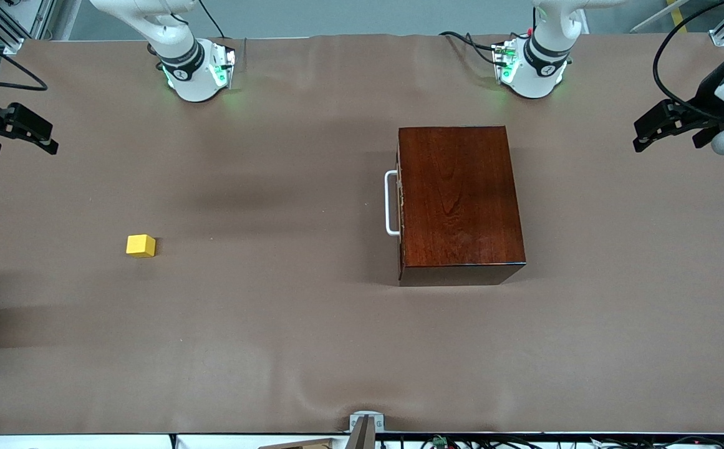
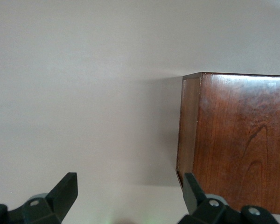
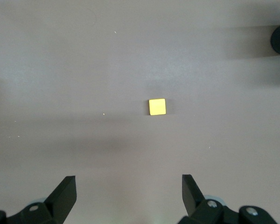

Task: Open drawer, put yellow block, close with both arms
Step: 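Move the left gripper toward the drawer's white handle on the wooden box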

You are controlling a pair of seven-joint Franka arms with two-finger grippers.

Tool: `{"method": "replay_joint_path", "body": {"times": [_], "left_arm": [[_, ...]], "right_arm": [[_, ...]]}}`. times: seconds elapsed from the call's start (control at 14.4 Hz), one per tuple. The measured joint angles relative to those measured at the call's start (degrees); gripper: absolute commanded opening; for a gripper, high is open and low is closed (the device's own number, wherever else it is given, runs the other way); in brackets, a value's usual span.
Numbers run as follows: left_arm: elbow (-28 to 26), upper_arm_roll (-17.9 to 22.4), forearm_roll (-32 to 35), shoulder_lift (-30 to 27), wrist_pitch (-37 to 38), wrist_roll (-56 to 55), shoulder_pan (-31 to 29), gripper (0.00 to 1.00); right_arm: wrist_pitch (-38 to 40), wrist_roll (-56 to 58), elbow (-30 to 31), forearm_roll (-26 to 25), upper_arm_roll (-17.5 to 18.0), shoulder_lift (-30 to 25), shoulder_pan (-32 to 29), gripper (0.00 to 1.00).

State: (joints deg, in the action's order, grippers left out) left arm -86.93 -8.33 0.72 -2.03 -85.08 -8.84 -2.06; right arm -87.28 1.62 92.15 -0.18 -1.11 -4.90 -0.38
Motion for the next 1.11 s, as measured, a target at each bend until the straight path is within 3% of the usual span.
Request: {"method": "replay_joint_path", "body": {"times": [0.69, 1.11], "left_arm": [[0.04, -0.25, 0.00, 0.24, 0.00, 0.00, 0.01, 1.00], [0.28, -2.86, 0.00, 1.06, 0.00, -2.07, 2.85, 1.00]], "right_arm": [[0.01, -0.02, 0.00, 0.00, -0.05, 0.06, 0.00, 1.00], [0.02, -0.04, 0.00, 0.00, -0.06, 0.07, 0.00, 1.00]]}}
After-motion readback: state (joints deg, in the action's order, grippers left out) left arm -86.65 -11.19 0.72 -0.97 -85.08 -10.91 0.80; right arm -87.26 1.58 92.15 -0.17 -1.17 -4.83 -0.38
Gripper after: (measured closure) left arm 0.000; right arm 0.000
